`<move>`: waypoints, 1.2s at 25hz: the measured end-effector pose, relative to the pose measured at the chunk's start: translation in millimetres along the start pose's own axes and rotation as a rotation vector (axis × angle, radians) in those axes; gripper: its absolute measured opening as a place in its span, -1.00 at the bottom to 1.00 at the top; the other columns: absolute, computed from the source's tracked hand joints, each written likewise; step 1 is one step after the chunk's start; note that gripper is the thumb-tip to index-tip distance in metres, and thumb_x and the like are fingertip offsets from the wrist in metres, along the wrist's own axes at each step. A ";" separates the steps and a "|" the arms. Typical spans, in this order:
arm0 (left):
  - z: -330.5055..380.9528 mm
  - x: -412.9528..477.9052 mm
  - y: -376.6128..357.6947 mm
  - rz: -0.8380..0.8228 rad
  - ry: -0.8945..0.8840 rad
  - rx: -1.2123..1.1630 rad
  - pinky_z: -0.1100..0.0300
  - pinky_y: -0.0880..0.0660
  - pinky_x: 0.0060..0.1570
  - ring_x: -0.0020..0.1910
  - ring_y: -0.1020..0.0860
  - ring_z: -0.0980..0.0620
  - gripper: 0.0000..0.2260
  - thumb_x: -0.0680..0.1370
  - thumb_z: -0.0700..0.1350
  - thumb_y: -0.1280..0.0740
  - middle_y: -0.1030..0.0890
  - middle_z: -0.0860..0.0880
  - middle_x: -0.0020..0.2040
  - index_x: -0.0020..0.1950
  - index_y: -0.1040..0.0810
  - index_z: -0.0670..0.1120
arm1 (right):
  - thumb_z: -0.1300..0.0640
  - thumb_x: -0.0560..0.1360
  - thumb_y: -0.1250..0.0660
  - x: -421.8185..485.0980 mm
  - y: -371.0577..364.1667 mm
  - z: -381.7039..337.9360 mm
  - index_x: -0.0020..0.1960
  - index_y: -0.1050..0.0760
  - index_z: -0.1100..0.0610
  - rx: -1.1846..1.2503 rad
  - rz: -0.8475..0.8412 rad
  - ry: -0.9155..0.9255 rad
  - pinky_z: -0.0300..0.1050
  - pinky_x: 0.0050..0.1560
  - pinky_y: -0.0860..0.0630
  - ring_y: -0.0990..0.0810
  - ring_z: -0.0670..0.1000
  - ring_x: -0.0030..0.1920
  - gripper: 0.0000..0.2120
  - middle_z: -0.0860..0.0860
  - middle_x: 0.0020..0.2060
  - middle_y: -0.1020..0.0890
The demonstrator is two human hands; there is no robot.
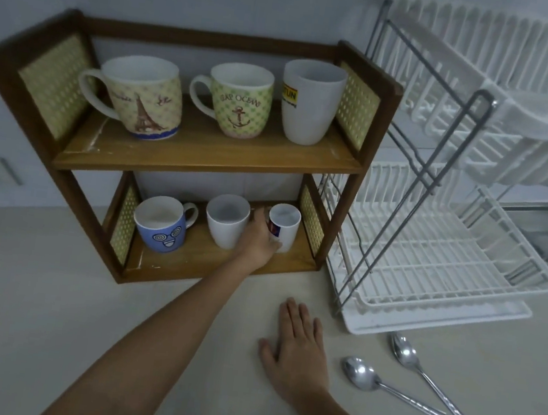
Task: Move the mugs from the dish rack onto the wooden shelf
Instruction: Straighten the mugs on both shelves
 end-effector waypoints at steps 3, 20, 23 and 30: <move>27.7 -40.5 32.8 -0.273 -0.119 0.142 0.19 -0.51 0.11 0.21 -0.51 0.02 -0.47 0.49 -0.14 -0.41 -0.49 -0.06 0.35 0.42 -0.30 -0.05 | -0.18 0.50 -0.08 0.7 12.6 -4.6 0.52 -0.08 0.11 0.066 -0.026 -0.021 0.00 0.48 0.14 0.00 0.05 0.53 -0.33 0.05 0.53 -0.13; 99.8 -0.4 298.1 -0.049 0.036 0.822 -0.01 -0.43 0.25 0.38 -0.36 -0.14 -0.15 0.38 0.30 -0.37 -0.27 -0.07 0.51 0.54 -0.06 0.09 | -0.37 0.42 -0.18 214.9 338.2 -188.2 0.47 -0.19 0.06 -0.416 -0.045 0.372 0.13 0.44 -0.07 -0.33 0.13 0.38 -0.23 0.08 0.40 -0.40; 97.0 3.4 303.6 0.003 -0.007 0.872 0.03 -0.44 0.18 0.32 -0.41 -0.13 -0.19 0.38 0.29 -0.36 -0.35 -0.09 0.45 0.52 -0.11 0.09 | -0.37 0.37 -0.24 220.7 336.6 -190.3 0.41 -0.29 0.05 -0.348 -0.041 0.428 0.12 0.39 -0.08 -0.43 0.12 0.29 -0.24 0.06 0.30 -0.51; 94.3 0.2 309.5 0.014 0.044 0.936 0.06 -0.40 0.19 0.37 -0.36 -0.14 -0.17 0.42 0.31 -0.32 -0.30 -0.12 0.49 0.55 -0.06 0.01 | -0.45 0.32 -0.22 213.5 334.6 -189.0 0.49 -0.13 -0.02 -0.291 -0.102 0.515 0.15 0.43 -0.09 -0.31 0.11 0.40 -0.11 0.00 0.45 -0.33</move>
Point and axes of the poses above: each hand's wrist, its own x-axis towards the middle knuckle, its own y-axis out of the back of the hand, z = x × y, the point moved 7 cm from there along x, towards the middle knuckle
